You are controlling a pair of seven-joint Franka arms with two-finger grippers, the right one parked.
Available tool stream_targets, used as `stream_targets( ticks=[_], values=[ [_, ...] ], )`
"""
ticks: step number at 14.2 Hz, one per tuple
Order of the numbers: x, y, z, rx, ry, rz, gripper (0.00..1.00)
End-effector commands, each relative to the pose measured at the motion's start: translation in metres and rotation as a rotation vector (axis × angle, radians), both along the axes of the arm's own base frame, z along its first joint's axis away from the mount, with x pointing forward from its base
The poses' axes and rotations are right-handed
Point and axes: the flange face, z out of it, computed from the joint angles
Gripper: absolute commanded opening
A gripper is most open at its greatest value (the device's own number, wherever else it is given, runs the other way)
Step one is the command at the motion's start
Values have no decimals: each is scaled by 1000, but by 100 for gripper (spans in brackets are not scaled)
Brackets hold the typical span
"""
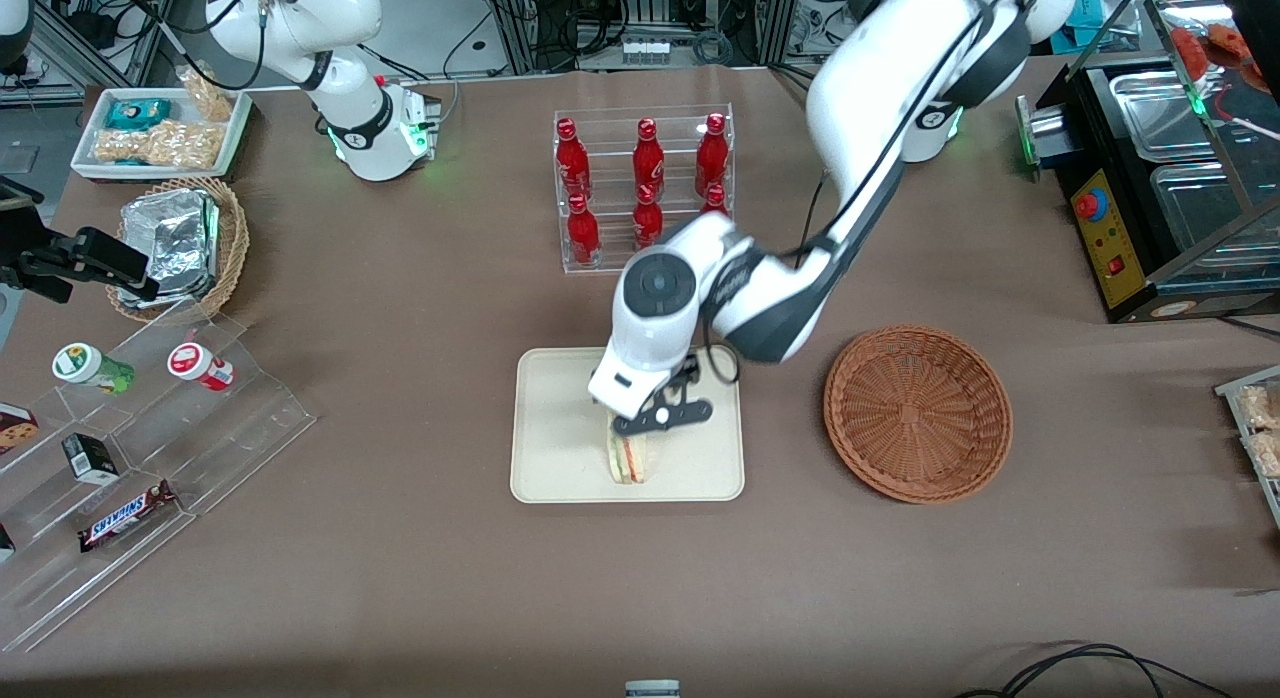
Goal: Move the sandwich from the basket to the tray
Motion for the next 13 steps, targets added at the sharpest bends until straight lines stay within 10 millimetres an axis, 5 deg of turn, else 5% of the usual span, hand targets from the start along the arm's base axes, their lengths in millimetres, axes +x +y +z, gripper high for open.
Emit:
stream_targets(
  ticks=[1, 2, 7, 13],
  values=[
    [-10, 62, 54, 75, -24, -16, 100],
    [-16, 73, 62, 90, -25, -4, 100],
    [4, 200, 74, 144, 2, 160, 100],
    [1, 327, 95, 116, 104, 16, 100]
  ],
)
